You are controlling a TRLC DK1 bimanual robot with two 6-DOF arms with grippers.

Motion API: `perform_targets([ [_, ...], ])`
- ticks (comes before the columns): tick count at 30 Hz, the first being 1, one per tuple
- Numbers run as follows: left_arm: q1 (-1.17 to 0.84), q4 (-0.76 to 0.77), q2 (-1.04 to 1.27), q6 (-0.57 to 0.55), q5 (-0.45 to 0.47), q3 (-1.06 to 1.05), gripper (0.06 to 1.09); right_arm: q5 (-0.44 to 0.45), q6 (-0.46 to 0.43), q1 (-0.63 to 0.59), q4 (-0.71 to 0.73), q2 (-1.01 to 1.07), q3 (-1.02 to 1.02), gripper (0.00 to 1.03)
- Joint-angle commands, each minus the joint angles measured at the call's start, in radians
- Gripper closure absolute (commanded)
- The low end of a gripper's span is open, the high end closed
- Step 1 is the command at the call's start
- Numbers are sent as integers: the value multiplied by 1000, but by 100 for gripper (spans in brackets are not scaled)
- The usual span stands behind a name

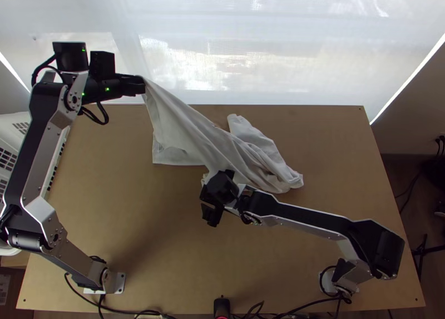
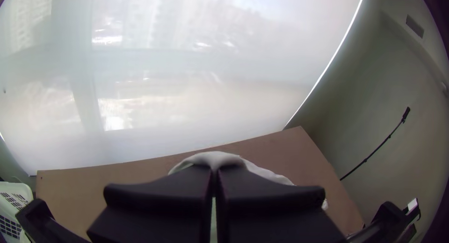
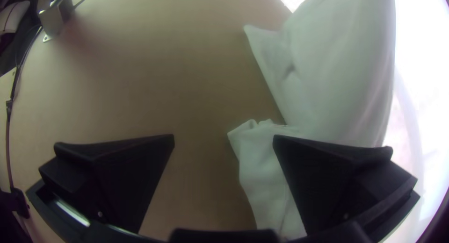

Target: Fold the t-shirt

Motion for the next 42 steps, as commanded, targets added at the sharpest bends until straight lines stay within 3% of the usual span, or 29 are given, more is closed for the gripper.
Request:
perform_targets([
  [1,14,72,-2,-20,0,23,105,-6,18,20,12,71,46,5],
  [10,12,77,-15,-31,0,-3,105,-9,18,-9,24,123,75,5],
  [20,14,71,-42,-28,0,-22,105,-9,13,-138,24,134,83,5],
  [32,9,69,-88,-17,1,-80,105,-9,-10,-213,12,114,77,25],
  [38,9,68,-117,-13,0,-104,105,-7,-43,-234,12,98,58,100],
  [42,14,68,-148,-8,0,-137,105,-7,-40,-256,10,51,41,100],
])
